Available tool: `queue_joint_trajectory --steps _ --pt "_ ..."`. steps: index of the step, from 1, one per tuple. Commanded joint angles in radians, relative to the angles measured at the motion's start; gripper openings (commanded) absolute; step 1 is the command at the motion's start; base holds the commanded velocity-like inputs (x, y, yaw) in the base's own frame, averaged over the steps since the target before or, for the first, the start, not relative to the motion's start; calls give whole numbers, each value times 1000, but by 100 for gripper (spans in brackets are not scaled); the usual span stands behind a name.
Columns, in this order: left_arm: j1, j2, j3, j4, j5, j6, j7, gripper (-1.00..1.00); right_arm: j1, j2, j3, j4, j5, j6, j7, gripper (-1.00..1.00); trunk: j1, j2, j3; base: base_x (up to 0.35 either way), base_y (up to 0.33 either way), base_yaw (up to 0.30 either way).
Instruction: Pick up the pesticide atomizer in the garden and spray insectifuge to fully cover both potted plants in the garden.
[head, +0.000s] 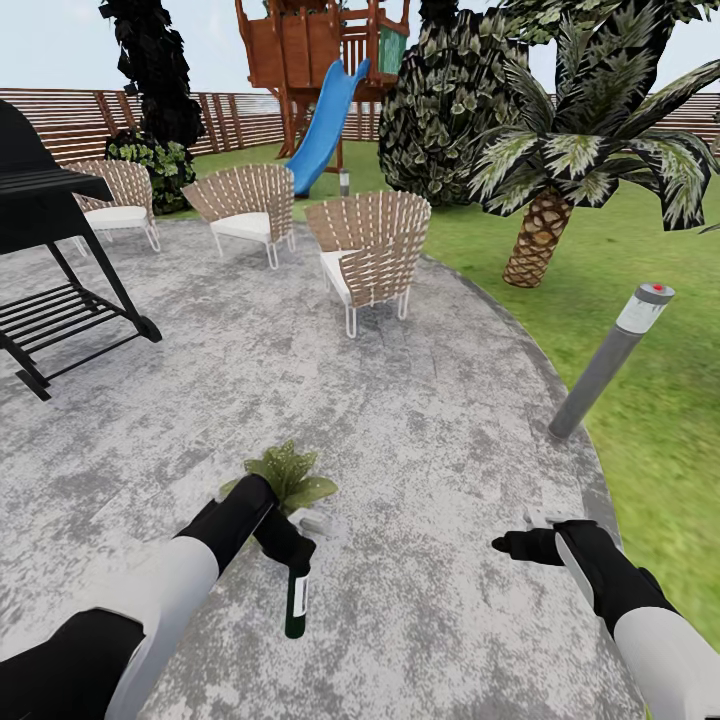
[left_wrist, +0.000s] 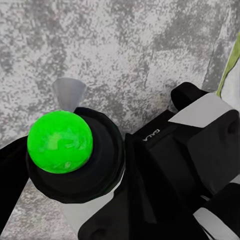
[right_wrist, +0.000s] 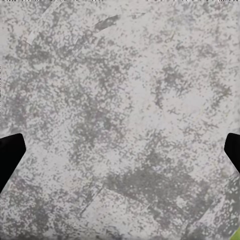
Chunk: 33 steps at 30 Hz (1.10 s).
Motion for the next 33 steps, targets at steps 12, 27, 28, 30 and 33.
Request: queue_joint_trajectory --steps 12,27,28,30,33 --pt "-1 2 0 -1 -11 -32 -9 -100 0 -1 -1 -14 5 12 1 100 0 0 -1 0 0 0" --pt "-1 2 -2 -26 -15 -33 -5 -100 0 -1 2 -16 6 13 2 100 0 0 -1 0 0 0" --pt "-1 2 -2 -41 -14 -32 -5 -100 0 -1 3 -17 6 13 2 100 0 0 -1 0 0 0" --pt "-2 3 0 -54 -12 -32 -7 -100 0 -1 5 -20 6 13 2 100 0 0 -1 0 0 0" --pt "-4 5 0 -78 -10 -31 -30 -100 0 -3 5 -34 5 13 4 100 0 0 -1 0 0 0"
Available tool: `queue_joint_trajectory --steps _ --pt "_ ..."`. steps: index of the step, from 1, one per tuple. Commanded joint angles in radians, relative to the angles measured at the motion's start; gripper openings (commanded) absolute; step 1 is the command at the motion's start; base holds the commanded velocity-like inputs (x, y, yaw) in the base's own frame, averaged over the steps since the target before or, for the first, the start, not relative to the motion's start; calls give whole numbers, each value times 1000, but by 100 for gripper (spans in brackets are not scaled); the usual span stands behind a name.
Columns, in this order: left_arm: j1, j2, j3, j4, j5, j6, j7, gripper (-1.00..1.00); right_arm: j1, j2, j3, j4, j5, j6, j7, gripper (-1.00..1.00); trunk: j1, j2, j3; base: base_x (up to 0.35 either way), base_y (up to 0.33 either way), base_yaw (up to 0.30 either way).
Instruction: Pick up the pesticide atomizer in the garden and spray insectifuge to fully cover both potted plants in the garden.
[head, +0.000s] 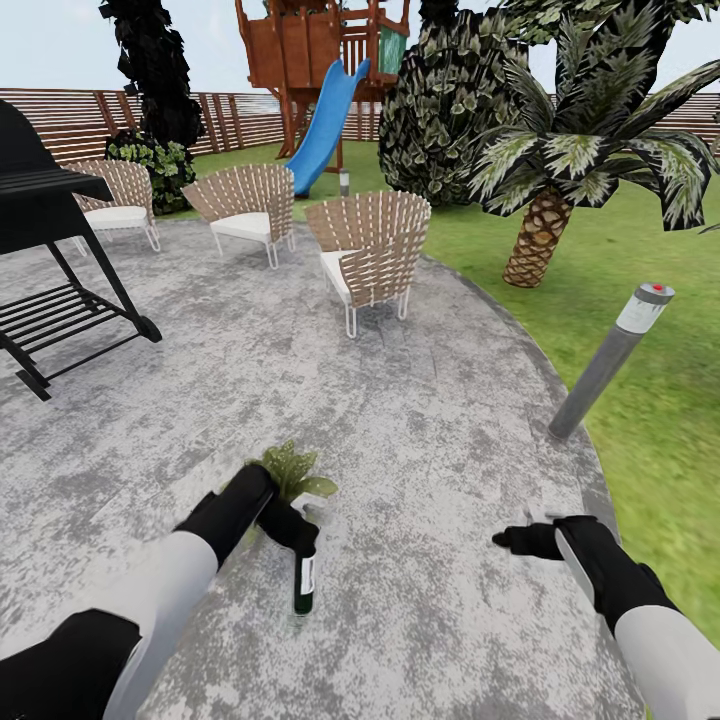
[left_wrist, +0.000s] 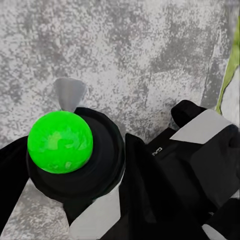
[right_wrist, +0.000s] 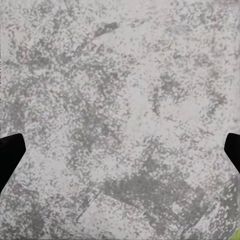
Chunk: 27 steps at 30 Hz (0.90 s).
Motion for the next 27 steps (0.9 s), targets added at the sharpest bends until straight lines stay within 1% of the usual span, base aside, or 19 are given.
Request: queue_joint_trajectory --steps 1,3,4,6,7,8,9,11,12,14,16,18,19,21,22,23,25,26,27 --pt "-2 0 -1 -18 -14 1 -29 -100 0 -1 -2 -4 -1 5 4 100 0 0 -1 0 0 0" --pt "-7 1 -4 -101 -15 2 -109 -100 0 -5 -4 -11 -2 5 14 100 0 0 -1 0 0 0" --pt "-8 3 -5 -133 -15 2 -139 -100 0 -8 -5 -19 -4 5 30 100 0 0 -1 0 0 0" --pt "-11 6 -6 -183 -16 2 -197 -100 0 -22 -7 -47 -5 5 99 100 0 0 -1 0 0 0" --pt "-20 7 -10 -204 -16 1 -233 -100 0 -38 -9 -72 -4 5 177 100 0 0 -1 0 0 0" --pt "-32 8 -14 -212 -17 1 -255 -100 -1 -52 -11 -91 -4 4 230 100 0 0 -1 0 0 0" --pt "-49 9 -22 -218 -17 -1 -286 -100 -1 -76 -13 -125 -4 4 304 100 0 0 -1 0 0 0" --pt "-64 10 -41 -223 -17 -15 -316 -100 -2 -99 -14 -194 -4 4 384 100 0 0 -1 0 0 0" --pt "-75 10 -59 -223 -17 -41 -336 -100 -2 -109 -14 -256 -4 4 444 100 0 0 -1 0 0 0" --pt "-85 10 -78 -224 -17 -68 -365 -100 -2 -116 -15 -325 -4 4 532 100 0 0 -1 0 0 0" --pt "-100 10 -90 -224 -19 -103 -427 -100 -3 -120 -16 -391 -3 4 656 100 0 0 -1 0 0 0" --pt "-107 10 -93 -220 -20 -162 -479 -100 -6 -122 -16 -411 -3 4 729 100 0 0 -1 0 0 0" --pt "-108 10 -93 -218 -21 -184 -498 -100 -8 -122 -16 -414 -3 4 753 100 0 0 -1 0 0 0" --pt "-110 12 -101 -216 -24 -231 -543 -100 -11 -120 -12 -422 -2 4 834 100 0 0 -1 0 0 0" --pt "-111 13 -114 -216 -25 -248 -564 -100 -11 -119 -10 -426 -1 4 865 100 0 0 -1 0 0 0" --pt "-111 16 -152 -215 -26 -269 -598 -100 -11 -118 -6 -432 -1 4 895 100 0 0 -1 0 0 0" --pt "-112 24 -223 -215 -27 -283 -634 -100 -11 -117 -4 -442 -1 4 913 100 0 0 -1 0 0 0" --pt "-111 32 -258 -215 -26 -289 -647 -100 -11 -116 -2 -447 0 4 920 100 0 0 -1 0 0 0" --pt "-111 39 -272 -215 -26 -291 -652 -100 -11 -114 4 -450 0 4 922 100 0 0 -1 0 0 0"
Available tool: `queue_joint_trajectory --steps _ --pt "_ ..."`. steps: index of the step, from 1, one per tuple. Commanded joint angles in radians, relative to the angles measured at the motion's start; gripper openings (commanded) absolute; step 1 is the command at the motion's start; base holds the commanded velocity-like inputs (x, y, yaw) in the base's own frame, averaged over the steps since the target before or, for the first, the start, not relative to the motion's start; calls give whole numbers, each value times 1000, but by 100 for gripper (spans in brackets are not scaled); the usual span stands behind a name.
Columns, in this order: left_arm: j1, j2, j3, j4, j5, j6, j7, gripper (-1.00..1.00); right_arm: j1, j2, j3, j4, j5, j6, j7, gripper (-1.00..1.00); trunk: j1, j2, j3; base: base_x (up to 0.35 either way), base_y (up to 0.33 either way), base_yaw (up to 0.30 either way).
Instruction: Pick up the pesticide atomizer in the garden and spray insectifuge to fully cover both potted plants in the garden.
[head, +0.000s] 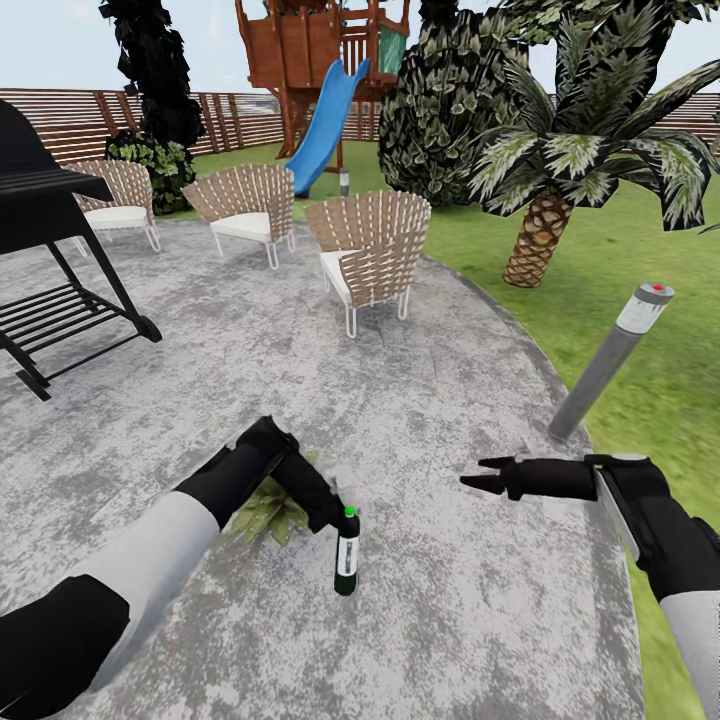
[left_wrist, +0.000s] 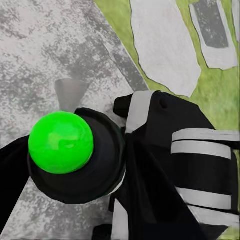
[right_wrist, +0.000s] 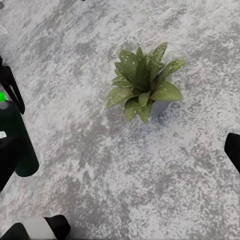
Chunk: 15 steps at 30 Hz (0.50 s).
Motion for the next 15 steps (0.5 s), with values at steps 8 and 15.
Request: queue_joint_trajectory --steps 8,15 --pt "0 11 -26 -5 -8 -50 -16 -100 -1 0 102 -35 -1 9 11 100 0 0 -1 0 0 0" --pt "-1 10 -30 -7 -10 -96 -15 -100 -1 0 107 -111 -1 9 12 -100 0 0 -1 0 0 0"
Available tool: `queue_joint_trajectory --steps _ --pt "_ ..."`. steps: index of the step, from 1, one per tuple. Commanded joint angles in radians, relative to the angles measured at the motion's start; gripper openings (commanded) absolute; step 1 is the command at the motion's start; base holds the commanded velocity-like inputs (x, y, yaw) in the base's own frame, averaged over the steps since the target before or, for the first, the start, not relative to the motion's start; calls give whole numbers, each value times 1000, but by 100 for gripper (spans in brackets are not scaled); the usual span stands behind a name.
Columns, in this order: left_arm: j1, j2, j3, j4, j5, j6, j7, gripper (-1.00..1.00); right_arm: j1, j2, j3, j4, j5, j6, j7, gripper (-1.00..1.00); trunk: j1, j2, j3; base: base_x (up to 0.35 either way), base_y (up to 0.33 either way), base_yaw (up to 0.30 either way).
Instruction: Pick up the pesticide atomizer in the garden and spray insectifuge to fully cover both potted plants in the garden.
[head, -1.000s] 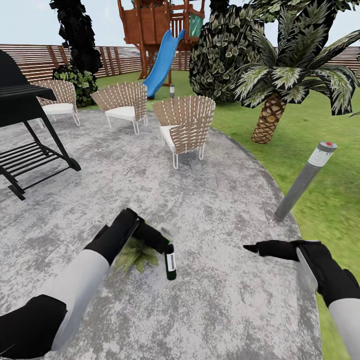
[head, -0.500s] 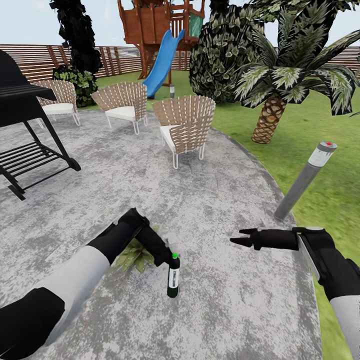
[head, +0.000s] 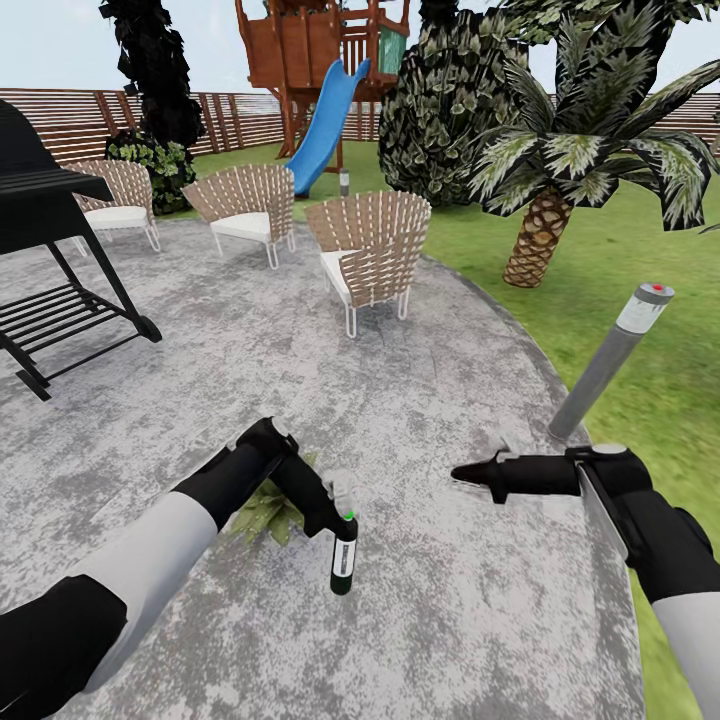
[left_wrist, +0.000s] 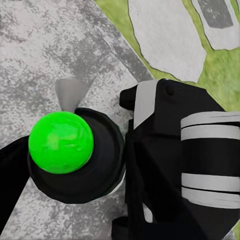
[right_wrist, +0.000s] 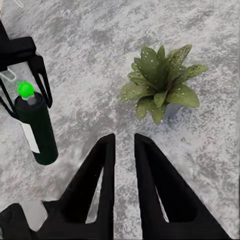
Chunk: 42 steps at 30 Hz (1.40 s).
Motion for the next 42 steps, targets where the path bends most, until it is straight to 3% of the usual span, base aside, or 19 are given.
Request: queue_joint_trajectory --steps 1,6,9,11,14,26,31,42 --pt "-1 0 -2 -1 -5 10 -6 -100 -1 0 2 -5 -1 8 2 -100 0 0 -1 0 0 0" --pt "-3 -3 -6 -1 -33 10 -6 -100 -1 3 11 -15 -1 8 2 -100 0 0 -1 0 0 0" --pt "-15 -5 -12 2 -56 10 -7 -100 -1 3 72 -15 -1 8 2 -100 0 0 -1 0 0 0" --pt "-21 -5 -48 4 -60 10 -7 -100 -1 3 123 -18 -1 8 2 -100 0 0 -1 0 0 0" --pt "-26 -5 -96 4 -61 10 -7 -100 -1 3 147 -20 -1 8 2 -100 0 0 -1 0 0 0" --pt "-42 -9 -134 3 -62 10 -5 -100 -1 4 154 -69 -1 9 2 -100 0 0 -1 0 0 0" --pt "-46 -26 -193 3 -62 12 -2 -100 -1 4 156 -71 -1 9 3 -100 0 0 -1 0 0 0" --pt "-48 -60 -202 3 -63 12 3 -100 -1 4 159 -71 -2 9 3 -100 0 0 -1 0 0 0"
